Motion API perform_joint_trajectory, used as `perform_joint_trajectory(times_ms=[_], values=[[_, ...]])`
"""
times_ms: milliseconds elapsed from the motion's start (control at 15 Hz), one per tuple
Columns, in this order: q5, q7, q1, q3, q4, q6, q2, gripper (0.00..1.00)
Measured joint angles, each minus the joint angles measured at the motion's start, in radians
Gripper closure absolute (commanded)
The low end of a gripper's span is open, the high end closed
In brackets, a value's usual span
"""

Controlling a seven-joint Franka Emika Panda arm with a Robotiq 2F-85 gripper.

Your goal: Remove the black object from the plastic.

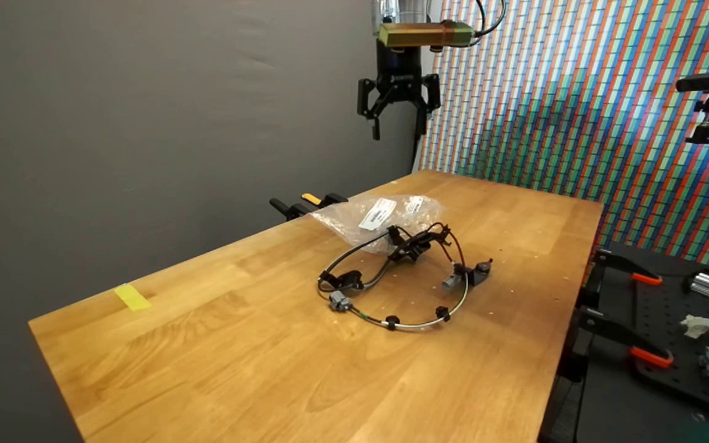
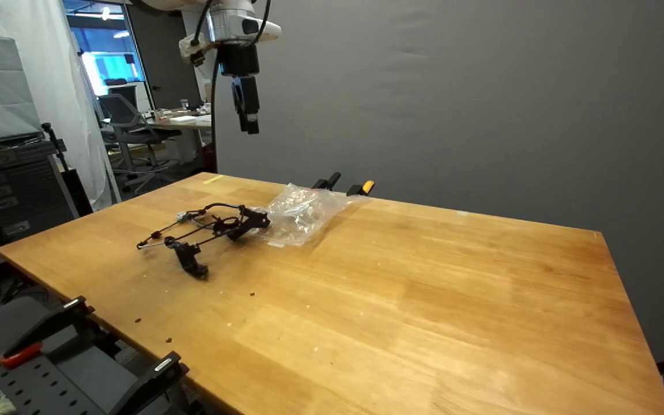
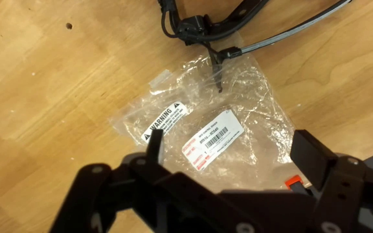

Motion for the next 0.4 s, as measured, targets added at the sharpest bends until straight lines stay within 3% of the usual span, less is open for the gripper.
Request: perform_joint_trajectory(times_ms=[400], values=[[0.028,-0.008,-0.043,0.001,-0.023,-0.088,-0.067,0.00]])
